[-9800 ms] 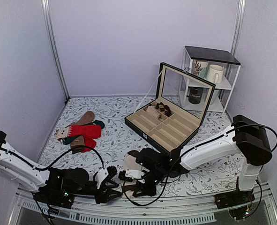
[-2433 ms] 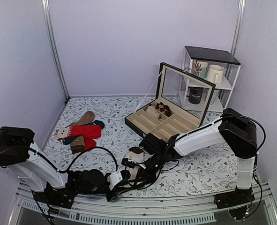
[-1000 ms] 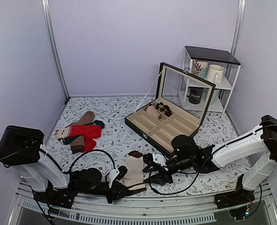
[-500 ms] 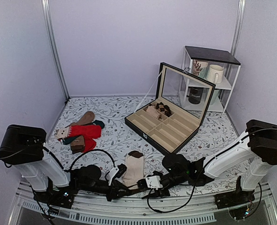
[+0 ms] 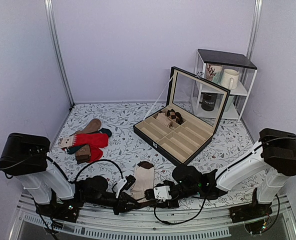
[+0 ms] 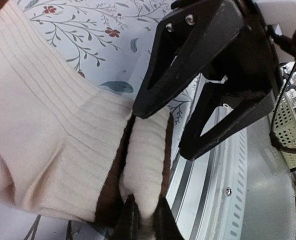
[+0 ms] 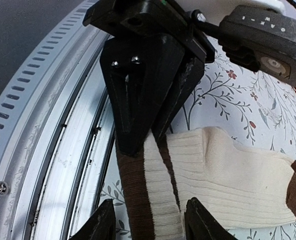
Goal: Roll the socks
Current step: Roll a pair of socks at the center of the board.
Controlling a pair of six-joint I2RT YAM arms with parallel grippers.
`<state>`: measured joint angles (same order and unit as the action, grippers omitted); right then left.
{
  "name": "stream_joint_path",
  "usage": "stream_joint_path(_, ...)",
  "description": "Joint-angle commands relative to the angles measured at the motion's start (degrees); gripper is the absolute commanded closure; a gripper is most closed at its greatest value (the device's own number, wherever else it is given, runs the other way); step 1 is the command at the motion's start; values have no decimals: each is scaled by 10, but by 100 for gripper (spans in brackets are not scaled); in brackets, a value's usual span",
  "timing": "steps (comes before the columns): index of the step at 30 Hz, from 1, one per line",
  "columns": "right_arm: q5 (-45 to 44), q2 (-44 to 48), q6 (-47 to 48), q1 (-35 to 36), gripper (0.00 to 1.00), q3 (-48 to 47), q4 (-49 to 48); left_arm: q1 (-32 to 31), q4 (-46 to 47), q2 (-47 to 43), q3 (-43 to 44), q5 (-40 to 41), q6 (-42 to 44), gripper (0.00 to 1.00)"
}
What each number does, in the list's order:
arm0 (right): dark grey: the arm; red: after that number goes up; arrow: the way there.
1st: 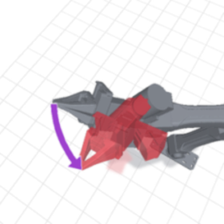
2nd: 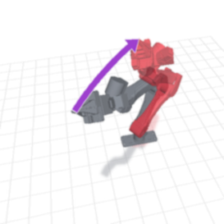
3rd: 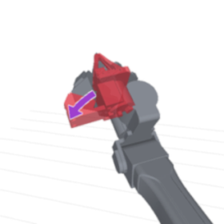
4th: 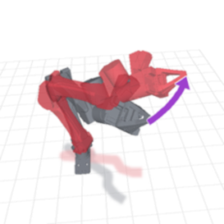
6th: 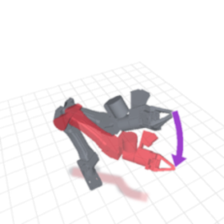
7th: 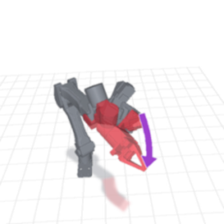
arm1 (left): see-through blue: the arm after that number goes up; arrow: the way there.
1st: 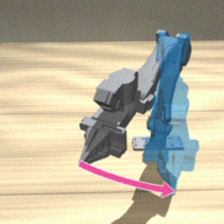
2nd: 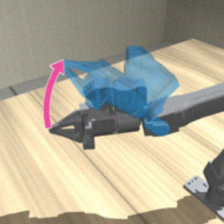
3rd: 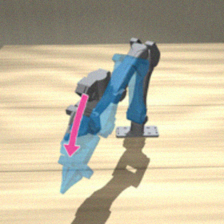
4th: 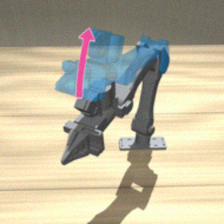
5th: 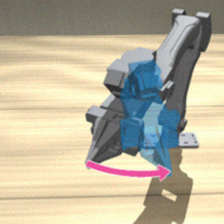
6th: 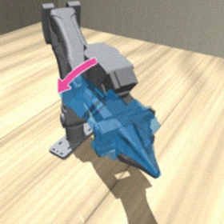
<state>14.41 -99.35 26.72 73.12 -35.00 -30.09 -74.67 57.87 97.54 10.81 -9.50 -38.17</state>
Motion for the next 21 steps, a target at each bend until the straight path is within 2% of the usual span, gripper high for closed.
stream_joint_path(1, 0, -17, 1, 2, 52, -17, -4, -1, -127, 32, -25, -31, -1, 100)
stream_joint_path(11, 30, -44, -18, 2, 60, -15, 8, 0, -124, 35, -25, -34, 2, 100)
stream_joint_path(17, 32, -47, -48, 2, 77, -23, 16, 2, -118, 41, -24, -34, 2, 100)
stream_joint_path(21, 42, -56, -78, 1, 87, -52, 74, 5, -124, 35, -19, -23, 3, 100)
